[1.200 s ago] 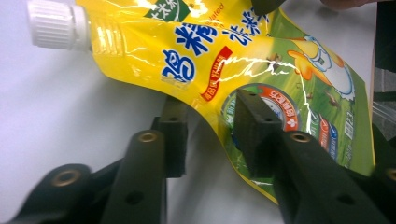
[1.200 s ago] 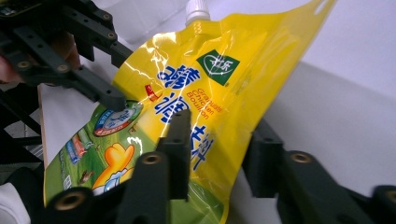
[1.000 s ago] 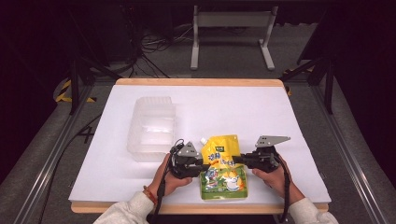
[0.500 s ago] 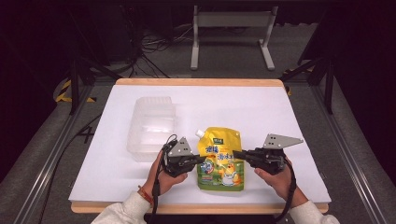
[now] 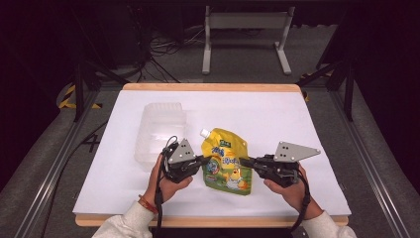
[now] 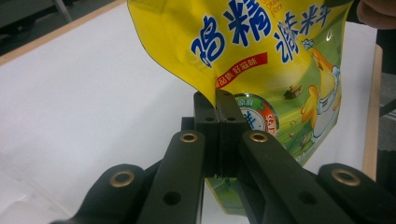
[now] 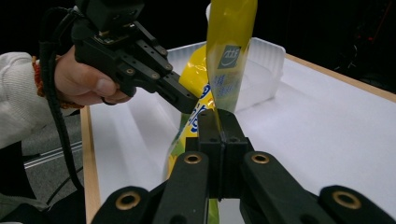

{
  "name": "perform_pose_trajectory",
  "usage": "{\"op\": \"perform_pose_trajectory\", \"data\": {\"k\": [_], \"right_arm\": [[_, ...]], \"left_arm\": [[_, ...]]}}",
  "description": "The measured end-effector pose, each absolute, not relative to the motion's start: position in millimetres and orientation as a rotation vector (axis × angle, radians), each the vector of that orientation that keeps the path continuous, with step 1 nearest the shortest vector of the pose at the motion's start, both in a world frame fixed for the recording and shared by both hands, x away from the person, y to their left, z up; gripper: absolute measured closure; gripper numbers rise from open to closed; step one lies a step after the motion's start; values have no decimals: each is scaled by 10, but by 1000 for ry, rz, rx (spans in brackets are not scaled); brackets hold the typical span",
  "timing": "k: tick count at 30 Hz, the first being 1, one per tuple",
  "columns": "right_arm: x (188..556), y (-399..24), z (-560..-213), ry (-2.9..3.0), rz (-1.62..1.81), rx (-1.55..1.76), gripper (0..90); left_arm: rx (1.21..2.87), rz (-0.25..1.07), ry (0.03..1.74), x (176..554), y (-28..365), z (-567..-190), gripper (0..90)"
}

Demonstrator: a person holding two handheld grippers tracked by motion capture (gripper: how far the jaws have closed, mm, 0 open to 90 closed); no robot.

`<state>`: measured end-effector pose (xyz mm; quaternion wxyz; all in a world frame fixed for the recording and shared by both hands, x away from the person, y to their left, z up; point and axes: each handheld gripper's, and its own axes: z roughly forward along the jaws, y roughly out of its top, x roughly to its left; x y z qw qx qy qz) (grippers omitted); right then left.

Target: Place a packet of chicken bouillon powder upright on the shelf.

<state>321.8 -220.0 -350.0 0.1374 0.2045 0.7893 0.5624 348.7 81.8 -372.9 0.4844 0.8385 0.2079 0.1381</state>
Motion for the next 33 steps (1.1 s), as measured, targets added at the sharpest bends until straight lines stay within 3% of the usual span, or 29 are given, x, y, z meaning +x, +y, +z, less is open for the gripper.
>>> {"op": "perform_pose_trajectory", "data": {"k": [17,33], "right_arm": [[3420,-1623,-3229,2204,1612,426,900],[3832,-1137,-3032,2156,1631,374,900]], "left_arm": [[1958,547,581,3692,1232,-3402,887],[1820,650,681,3978,1638,-3284,877]]}}
